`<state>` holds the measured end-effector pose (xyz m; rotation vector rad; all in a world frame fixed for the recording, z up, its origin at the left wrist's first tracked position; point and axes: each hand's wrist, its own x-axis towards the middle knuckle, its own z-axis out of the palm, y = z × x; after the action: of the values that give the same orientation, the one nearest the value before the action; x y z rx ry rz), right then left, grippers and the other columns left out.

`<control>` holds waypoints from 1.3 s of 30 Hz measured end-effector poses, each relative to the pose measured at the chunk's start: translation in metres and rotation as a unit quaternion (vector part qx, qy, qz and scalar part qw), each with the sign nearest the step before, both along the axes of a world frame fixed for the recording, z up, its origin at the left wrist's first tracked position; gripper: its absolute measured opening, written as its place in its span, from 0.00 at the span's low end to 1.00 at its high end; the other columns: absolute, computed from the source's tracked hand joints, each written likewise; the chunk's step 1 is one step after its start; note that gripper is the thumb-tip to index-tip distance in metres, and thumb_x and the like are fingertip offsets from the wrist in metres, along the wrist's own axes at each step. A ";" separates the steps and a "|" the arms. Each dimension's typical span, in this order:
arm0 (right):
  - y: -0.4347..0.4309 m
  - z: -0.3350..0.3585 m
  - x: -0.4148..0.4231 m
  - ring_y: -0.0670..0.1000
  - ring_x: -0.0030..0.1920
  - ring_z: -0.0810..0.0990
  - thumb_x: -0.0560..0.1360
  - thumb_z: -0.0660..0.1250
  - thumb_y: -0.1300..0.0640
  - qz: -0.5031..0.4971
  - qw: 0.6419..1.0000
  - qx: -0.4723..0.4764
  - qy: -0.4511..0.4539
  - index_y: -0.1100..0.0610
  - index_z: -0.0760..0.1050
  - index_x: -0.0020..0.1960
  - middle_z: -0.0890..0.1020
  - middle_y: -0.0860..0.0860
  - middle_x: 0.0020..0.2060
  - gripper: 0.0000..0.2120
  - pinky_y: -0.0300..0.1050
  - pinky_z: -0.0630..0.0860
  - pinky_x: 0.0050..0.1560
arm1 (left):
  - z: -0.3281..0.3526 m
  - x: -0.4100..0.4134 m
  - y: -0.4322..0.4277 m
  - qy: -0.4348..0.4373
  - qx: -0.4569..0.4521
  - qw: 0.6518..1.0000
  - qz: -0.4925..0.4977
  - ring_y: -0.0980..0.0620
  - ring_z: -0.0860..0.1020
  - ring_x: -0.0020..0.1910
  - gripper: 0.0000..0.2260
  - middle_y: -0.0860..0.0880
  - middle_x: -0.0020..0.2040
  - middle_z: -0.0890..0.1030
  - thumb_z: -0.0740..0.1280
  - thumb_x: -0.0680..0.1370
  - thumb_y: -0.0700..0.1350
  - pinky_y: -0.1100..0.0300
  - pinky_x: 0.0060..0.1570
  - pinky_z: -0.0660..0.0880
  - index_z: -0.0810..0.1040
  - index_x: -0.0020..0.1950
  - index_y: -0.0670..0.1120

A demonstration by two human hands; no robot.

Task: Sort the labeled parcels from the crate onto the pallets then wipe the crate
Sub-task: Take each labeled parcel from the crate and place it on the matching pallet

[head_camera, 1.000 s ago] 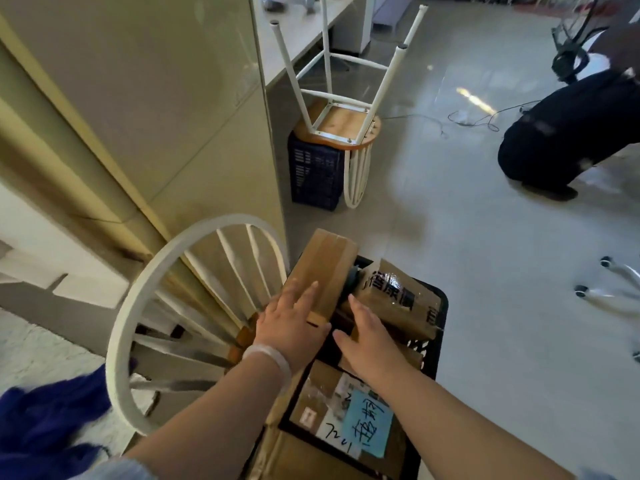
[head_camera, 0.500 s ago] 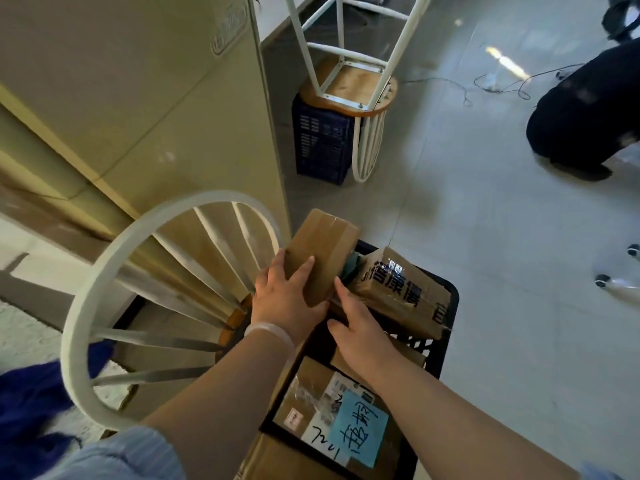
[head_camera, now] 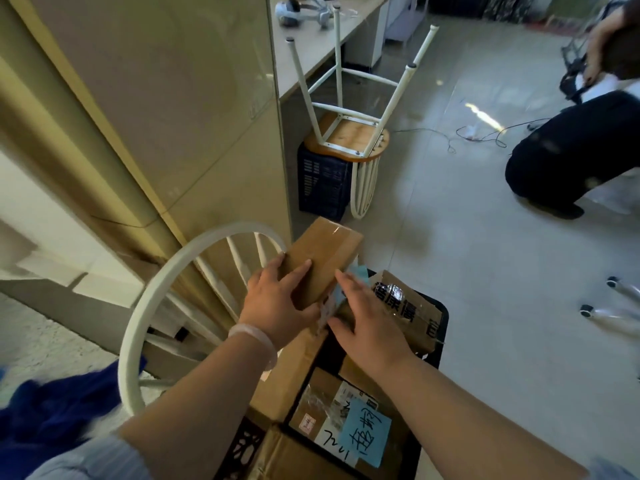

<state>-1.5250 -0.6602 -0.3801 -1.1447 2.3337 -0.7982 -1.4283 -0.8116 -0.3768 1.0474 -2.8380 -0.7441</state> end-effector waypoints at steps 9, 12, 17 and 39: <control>-0.001 0.042 -0.016 0.49 0.77 0.37 0.70 0.70 0.36 0.174 0.957 0.161 0.167 0.41 0.35 0.77 0.42 0.44 0.79 0.53 0.51 0.37 0.76 | 0.051 0.016 -0.013 -0.074 0.023 0.973 -0.216 0.48 0.62 0.72 0.32 0.52 0.76 0.62 0.69 0.71 0.56 0.47 0.71 0.63 0.65 0.75 0.59; 0.000 0.048 -0.019 0.48 0.78 0.39 0.66 0.71 0.33 0.209 0.948 0.175 0.166 0.40 0.35 0.77 0.45 0.44 0.79 0.56 0.50 0.36 0.74 | 0.065 0.018 -0.008 -0.084 0.035 0.964 -0.251 0.50 0.65 0.70 0.30 0.52 0.73 0.65 0.70 0.72 0.52 0.50 0.70 0.65 0.67 0.74 0.58; 0.002 0.056 -0.015 0.50 0.76 0.55 0.60 0.75 0.32 0.216 0.951 0.191 0.111 0.37 0.35 0.76 0.59 0.46 0.77 0.61 0.55 0.53 0.76 | 0.070 0.021 0.000 -0.082 0.075 0.956 -0.272 0.51 0.70 0.63 0.30 0.53 0.68 0.68 0.66 0.67 0.56 0.51 0.64 0.72 0.71 0.70 0.60; -0.023 0.031 0.044 0.53 0.48 0.85 0.57 0.79 0.35 -0.176 0.915 -0.011 -0.363 0.45 0.60 0.73 0.85 0.50 0.48 0.50 0.58 0.80 0.53 | 0.008 0.125 0.049 0.220 0.302 0.926 0.055 0.51 0.63 0.73 0.46 0.60 0.76 0.52 0.74 0.73 0.49 0.48 0.65 0.74 0.42 0.68 0.80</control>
<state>-1.4807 -0.6828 -0.3487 -0.3150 1.8898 -1.1385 -1.3033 -0.7625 -0.3690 0.9126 -2.1857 -1.6590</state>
